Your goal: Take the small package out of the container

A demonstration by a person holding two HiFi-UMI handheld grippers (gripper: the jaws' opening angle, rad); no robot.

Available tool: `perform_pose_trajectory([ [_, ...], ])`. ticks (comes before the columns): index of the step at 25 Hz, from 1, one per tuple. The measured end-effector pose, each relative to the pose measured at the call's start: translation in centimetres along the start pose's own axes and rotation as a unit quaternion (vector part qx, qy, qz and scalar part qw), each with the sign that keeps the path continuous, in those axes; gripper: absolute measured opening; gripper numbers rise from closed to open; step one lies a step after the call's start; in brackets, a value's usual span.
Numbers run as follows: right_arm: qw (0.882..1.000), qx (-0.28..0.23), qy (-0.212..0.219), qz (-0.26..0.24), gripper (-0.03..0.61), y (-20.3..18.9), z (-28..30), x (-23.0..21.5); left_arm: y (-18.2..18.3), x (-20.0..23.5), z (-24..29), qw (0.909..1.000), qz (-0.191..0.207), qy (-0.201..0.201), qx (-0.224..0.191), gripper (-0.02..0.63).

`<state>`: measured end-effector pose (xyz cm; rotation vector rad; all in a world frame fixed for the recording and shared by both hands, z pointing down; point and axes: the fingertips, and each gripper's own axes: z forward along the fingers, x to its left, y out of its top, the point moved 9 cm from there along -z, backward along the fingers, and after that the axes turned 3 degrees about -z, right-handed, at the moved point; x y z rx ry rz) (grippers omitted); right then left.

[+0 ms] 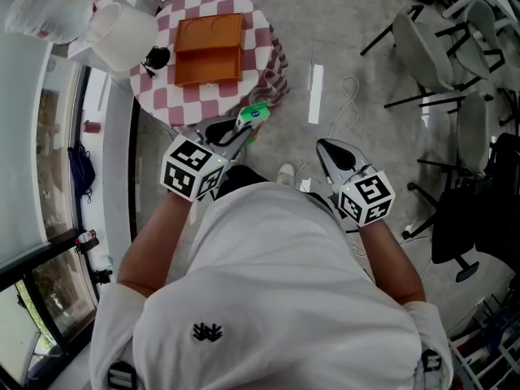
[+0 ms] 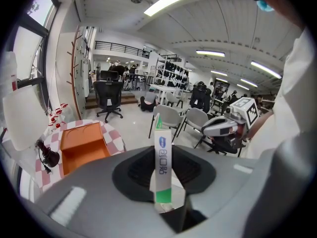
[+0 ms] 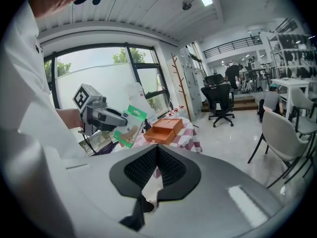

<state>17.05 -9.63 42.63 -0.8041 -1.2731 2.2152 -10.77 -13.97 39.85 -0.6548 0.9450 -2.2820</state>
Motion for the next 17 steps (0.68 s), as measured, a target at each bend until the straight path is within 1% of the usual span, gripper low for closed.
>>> perform_pose_trajectory([
  [17,1.0,0.002,0.003,-0.002,0.0,0.27,0.0,-0.92,0.68,0.35,0.48,1.0,0.002,0.005,0.003,0.153],
])
